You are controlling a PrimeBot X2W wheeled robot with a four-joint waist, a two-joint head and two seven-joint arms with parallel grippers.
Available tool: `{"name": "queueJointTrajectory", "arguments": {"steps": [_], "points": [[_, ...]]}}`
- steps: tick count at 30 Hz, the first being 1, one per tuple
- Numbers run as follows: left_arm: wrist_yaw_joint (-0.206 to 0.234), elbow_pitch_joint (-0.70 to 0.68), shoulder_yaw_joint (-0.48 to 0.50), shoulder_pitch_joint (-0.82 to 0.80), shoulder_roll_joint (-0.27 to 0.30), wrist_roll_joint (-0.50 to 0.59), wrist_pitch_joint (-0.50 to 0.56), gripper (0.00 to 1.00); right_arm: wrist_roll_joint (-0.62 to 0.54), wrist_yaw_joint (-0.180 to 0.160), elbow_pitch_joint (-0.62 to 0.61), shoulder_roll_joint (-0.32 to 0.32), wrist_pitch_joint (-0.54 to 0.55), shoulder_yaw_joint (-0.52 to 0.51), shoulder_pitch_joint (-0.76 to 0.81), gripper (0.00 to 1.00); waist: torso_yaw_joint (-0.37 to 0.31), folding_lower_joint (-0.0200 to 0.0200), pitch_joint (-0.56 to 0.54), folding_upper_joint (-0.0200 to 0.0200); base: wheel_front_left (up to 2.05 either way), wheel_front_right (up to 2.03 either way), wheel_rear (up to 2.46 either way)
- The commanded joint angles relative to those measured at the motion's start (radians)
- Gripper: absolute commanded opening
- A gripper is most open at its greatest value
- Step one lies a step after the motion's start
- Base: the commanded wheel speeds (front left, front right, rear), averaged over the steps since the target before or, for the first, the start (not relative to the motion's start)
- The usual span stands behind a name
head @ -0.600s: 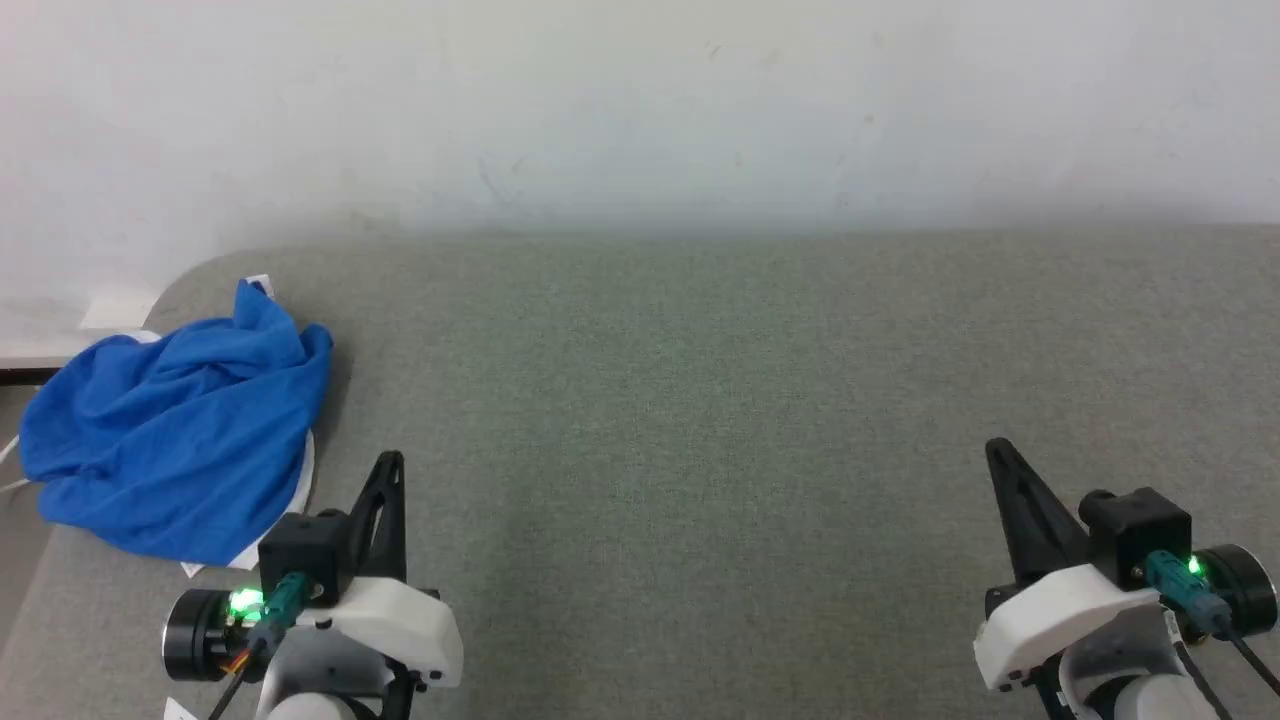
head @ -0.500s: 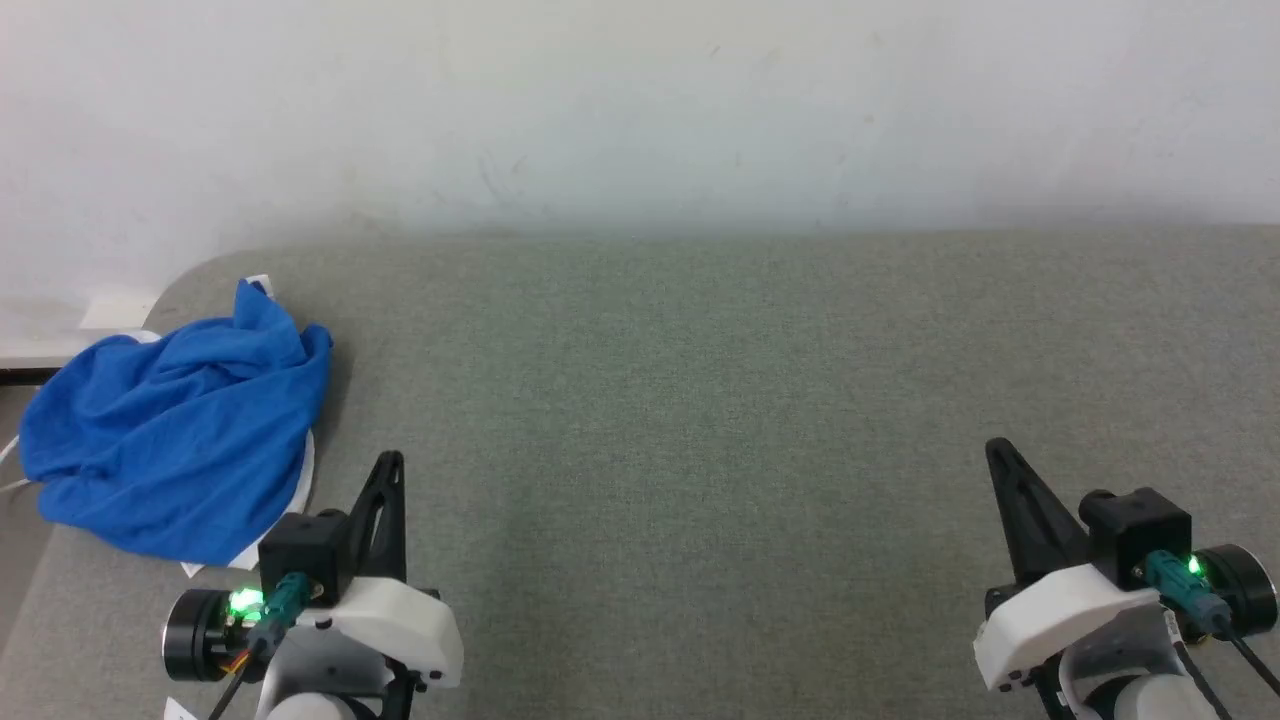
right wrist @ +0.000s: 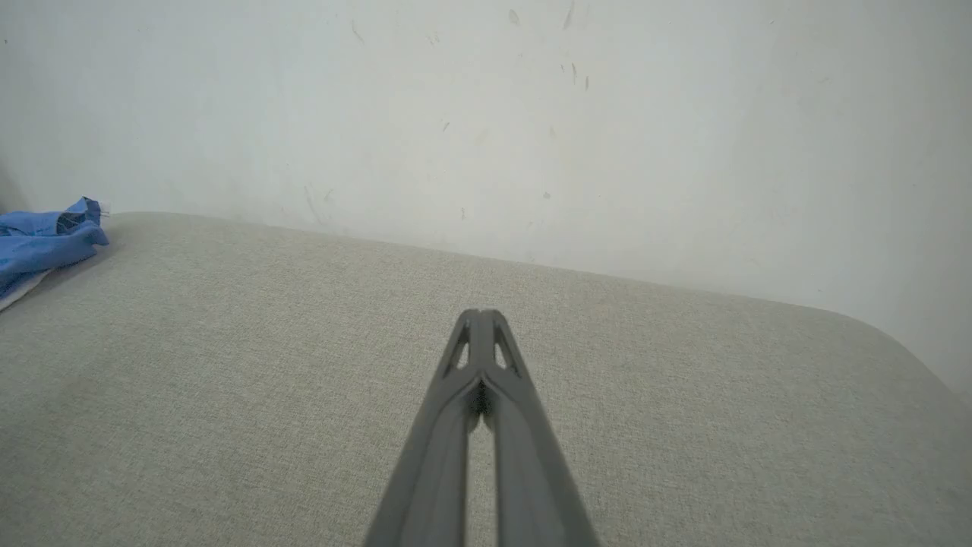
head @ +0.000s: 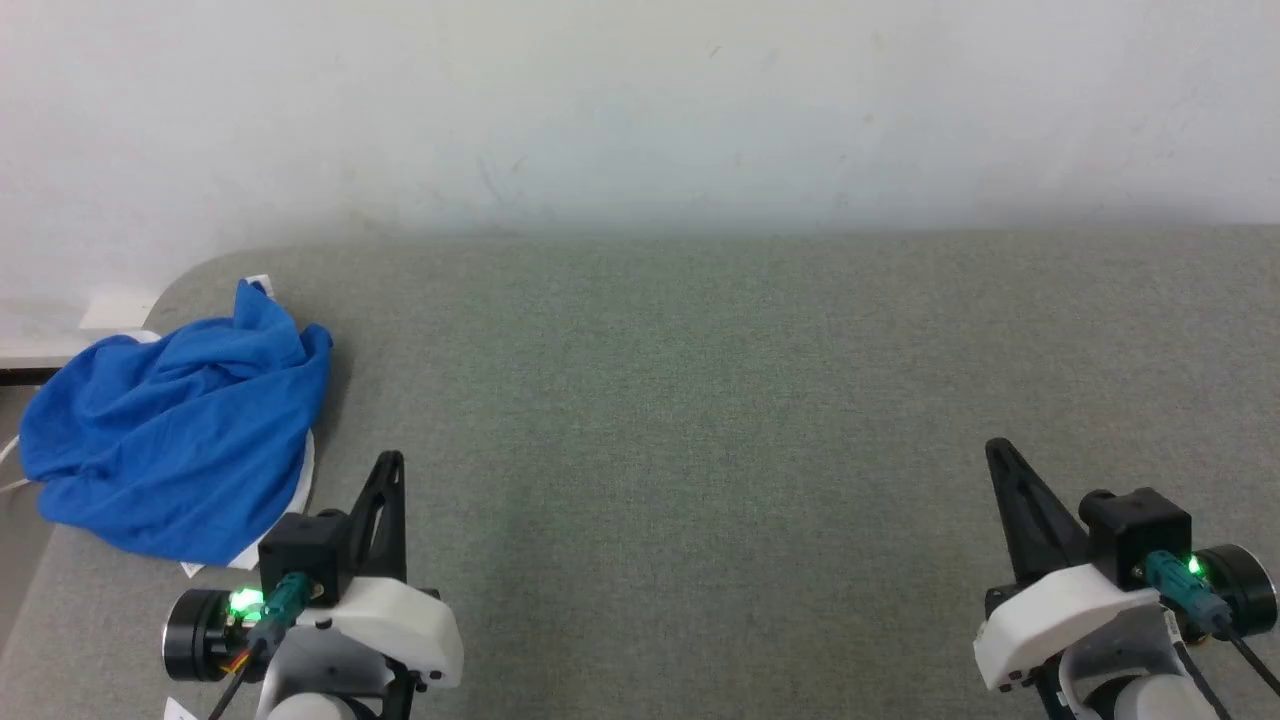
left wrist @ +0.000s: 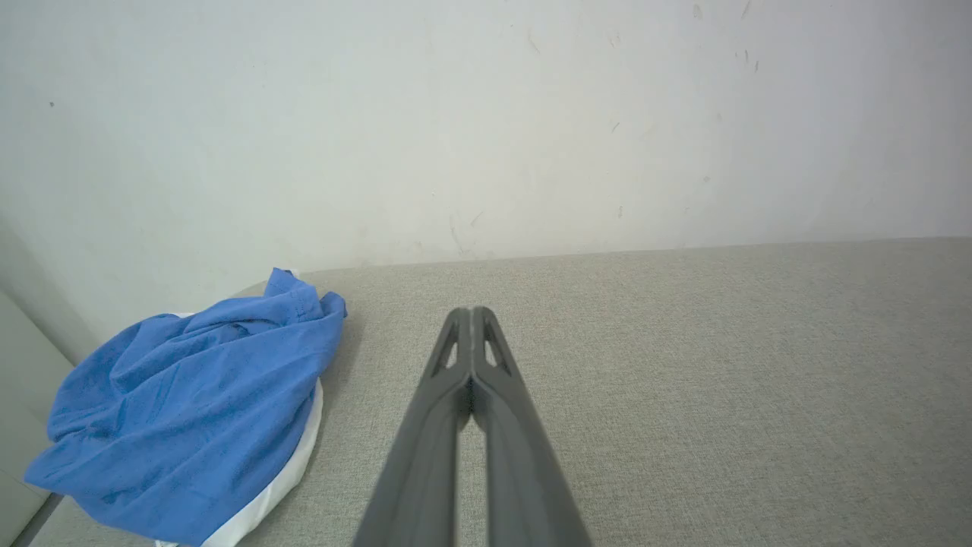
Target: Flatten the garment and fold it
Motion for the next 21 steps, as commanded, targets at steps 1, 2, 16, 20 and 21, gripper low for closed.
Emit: {"name": "queueJointTrajectory", "arguments": {"steps": [1,2,16,20,21], "points": [[0.0,0.0,0.0,0.0,0.0,0.0,0.0,1.0,0.0,0.0,0.0,0.0,0.0,0.0,0.0,1.0,0.0,0.0,0.0,0.0,0.0,0.0,0.0],[0.0,0.001,-0.001,0.0,0.0,0.0,0.0,1.0,0.001,0.0,0.001,0.0,0.0,0.0,0.001,1.0,0.0,0.0,0.0,0.0,0.0,0.0,0.0],[0.015,0.014,-0.017,-0.008,0.0,-0.014,-0.023,1.0,-0.001,0.0,0.004,0.0,-0.017,0.005,-0.004,1.0,0.02,0.0,0.0,0.0,0.0,0.0,0.0],[0.022,0.017,-0.019,-0.011,0.003,-0.018,-0.032,1.0,-0.001,0.0,0.006,0.0,-0.022,0.01,-0.005,1.0,0.039,0.0,-0.001,0.0,0.0,0.0,0.0],[0.023,0.017,-0.02,-0.011,0.004,-0.02,-0.034,1.0,-0.001,0.0,0.007,0.0,-0.023,0.011,-0.006,1.0,0.044,0.0,-0.002,0.0,0.0,0.0,0.0]]}}
